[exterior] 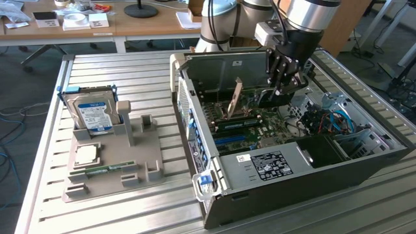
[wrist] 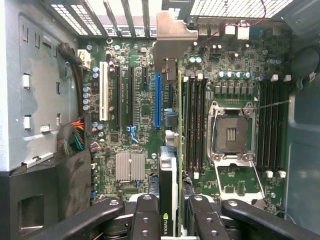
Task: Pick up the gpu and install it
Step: 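Insert the gpu into the slot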
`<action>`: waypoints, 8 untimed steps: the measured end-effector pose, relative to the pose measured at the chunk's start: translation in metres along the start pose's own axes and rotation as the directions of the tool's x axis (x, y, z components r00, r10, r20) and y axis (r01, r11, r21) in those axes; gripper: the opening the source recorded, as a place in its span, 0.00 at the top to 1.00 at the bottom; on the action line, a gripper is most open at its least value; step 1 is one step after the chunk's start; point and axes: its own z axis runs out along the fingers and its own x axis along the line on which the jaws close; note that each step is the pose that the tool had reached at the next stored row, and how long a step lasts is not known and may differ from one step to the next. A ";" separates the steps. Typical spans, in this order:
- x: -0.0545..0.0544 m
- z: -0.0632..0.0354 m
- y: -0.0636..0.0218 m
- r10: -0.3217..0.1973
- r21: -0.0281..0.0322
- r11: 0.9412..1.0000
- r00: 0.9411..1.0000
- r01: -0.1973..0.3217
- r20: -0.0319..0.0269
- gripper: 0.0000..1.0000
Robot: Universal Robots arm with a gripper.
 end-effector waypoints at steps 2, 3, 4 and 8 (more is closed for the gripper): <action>0.000 0.0012 0.0000 0.000 0.000 1.000 1.000 0.000 0.000 0.73; 0.000 0.0014 0.0000 0.000 0.000 1.000 1.000 0.000 0.000 0.73; 0.000 0.0015 0.0000 0.000 0.000 1.000 1.000 0.000 0.000 0.73; 0.000 0.0017 0.0000 0.000 0.000 1.000 1.000 0.000 0.000 0.73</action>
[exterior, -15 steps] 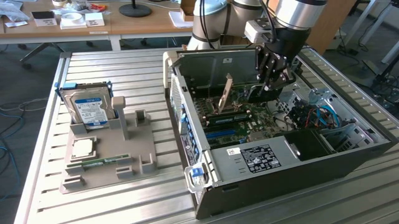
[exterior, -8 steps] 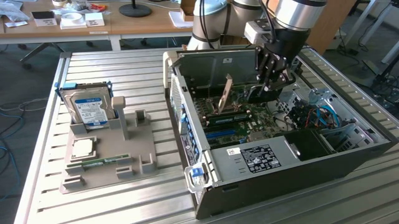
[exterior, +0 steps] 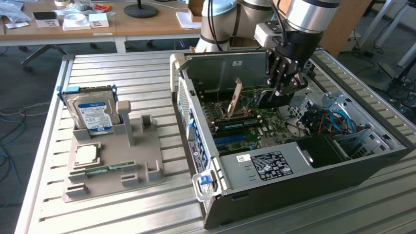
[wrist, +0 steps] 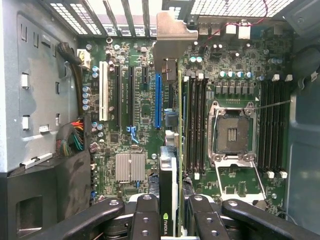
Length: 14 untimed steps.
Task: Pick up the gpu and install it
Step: 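Insert the gpu into the slot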
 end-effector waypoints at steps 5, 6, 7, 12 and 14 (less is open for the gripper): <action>0.000 0.0016 0.0000 0.000 0.000 1.000 1.000 0.000 0.000 0.73; 0.000 0.0017 0.0000 0.000 0.000 1.000 1.000 0.000 0.000 0.73; 0.000 0.0017 0.0000 0.000 0.000 1.000 1.000 0.000 0.000 0.73; 0.000 0.0030 0.0001 0.000 0.000 1.000 1.000 0.000 0.000 0.73; 0.000 0.0043 0.0003 0.000 0.000 1.000 1.000 0.000 0.000 0.73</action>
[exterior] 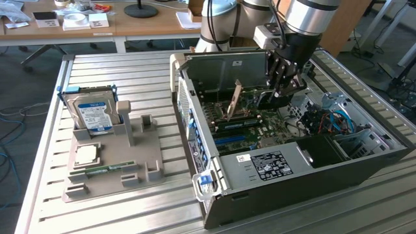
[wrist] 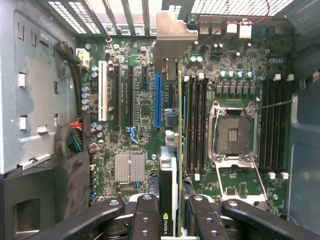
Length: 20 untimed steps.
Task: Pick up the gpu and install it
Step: 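Insert the gpu into the slot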
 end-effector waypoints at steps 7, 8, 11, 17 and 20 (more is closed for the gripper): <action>0.000 0.0053 0.0010 0.000 0.000 1.000 1.000 0.000 0.000 0.73; 0.000 0.0060 0.0014 0.000 0.001 1.000 1.000 0.000 0.000 0.73; 0.000 0.0078 0.0030 0.000 0.006 1.000 1.000 0.000 0.000 0.73; 0.000 0.0099 0.0042 0.000 0.012 1.000 1.000 0.000 0.000 0.73; 0.000 0.0121 0.0054 0.000 0.018 1.000 1.000 0.000 0.000 0.73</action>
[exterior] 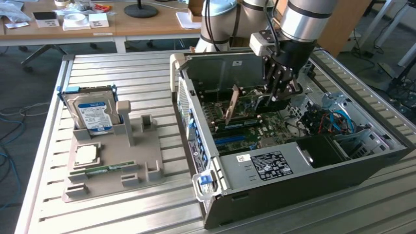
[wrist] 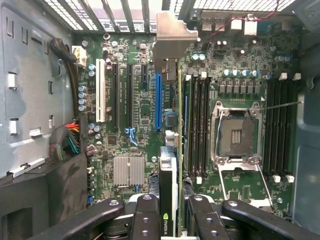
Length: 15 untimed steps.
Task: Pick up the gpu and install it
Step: 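Insert the gpu into the slot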
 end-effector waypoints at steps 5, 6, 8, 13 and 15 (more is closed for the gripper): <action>0.000 0.0021 0.0025 0.000 0.007 1.000 1.000 0.000 0.000 0.73; 0.000 0.0022 0.0031 0.000 0.007 1.000 1.000 0.000 0.000 0.73; 0.000 0.0037 0.0045 0.000 0.007 1.000 1.000 0.000 0.000 0.73; 0.000 0.0096 0.0094 0.000 0.009 1.000 1.000 0.000 0.000 0.73; 0.000 0.0120 0.0105 0.000 0.011 1.000 1.000 0.000 0.000 0.73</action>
